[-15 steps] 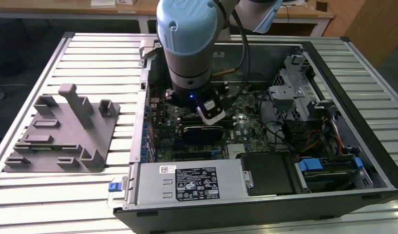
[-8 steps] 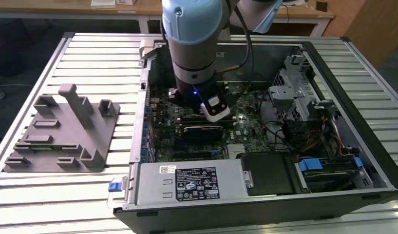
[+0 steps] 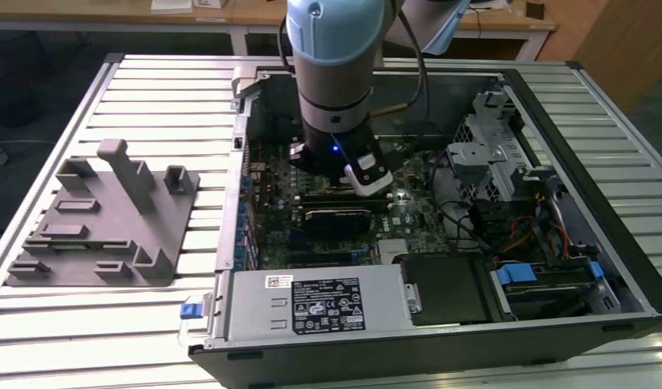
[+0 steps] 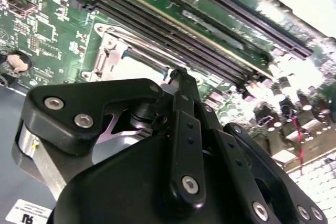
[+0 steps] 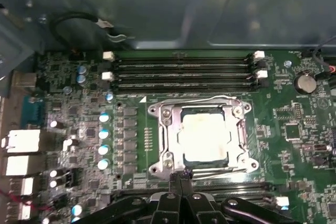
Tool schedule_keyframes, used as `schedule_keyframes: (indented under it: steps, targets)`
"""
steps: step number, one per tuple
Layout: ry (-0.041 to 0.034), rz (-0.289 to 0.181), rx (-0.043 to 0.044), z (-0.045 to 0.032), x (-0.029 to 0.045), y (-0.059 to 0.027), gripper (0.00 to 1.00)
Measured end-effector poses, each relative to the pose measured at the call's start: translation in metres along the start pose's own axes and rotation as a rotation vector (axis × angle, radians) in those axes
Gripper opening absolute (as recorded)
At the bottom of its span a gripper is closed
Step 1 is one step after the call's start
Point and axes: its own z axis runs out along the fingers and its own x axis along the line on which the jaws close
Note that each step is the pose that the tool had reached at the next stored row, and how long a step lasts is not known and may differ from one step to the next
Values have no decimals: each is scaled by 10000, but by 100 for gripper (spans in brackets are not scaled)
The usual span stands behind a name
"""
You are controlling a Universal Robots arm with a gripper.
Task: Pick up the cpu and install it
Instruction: 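Install the second cpu locking lever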
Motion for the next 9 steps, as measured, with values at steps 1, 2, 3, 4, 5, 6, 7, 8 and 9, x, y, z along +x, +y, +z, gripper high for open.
schedule_keyframes:
  steps: [1, 2, 3, 4, 5, 6, 7, 8, 9]
  targets:
    - [-1, -1, 26, 5, -11, 17, 11]
    - [-1, -1, 56, 9, -23, 35, 11]
    - [-3, -5, 83, 15, -34, 52, 11]
    - [-4, -8, 116, 20, -46, 70, 11]
    - [-5, -10, 145, 25, -56, 88, 11]
    - [-6, -13, 176, 30, -67, 105, 11]
    - [-7, -16, 209, 35, -78, 122, 11]
    - [-7, -21, 238, 39, -93, 137, 11]
    - [-9, -22, 264, 45, -111, 152, 11]
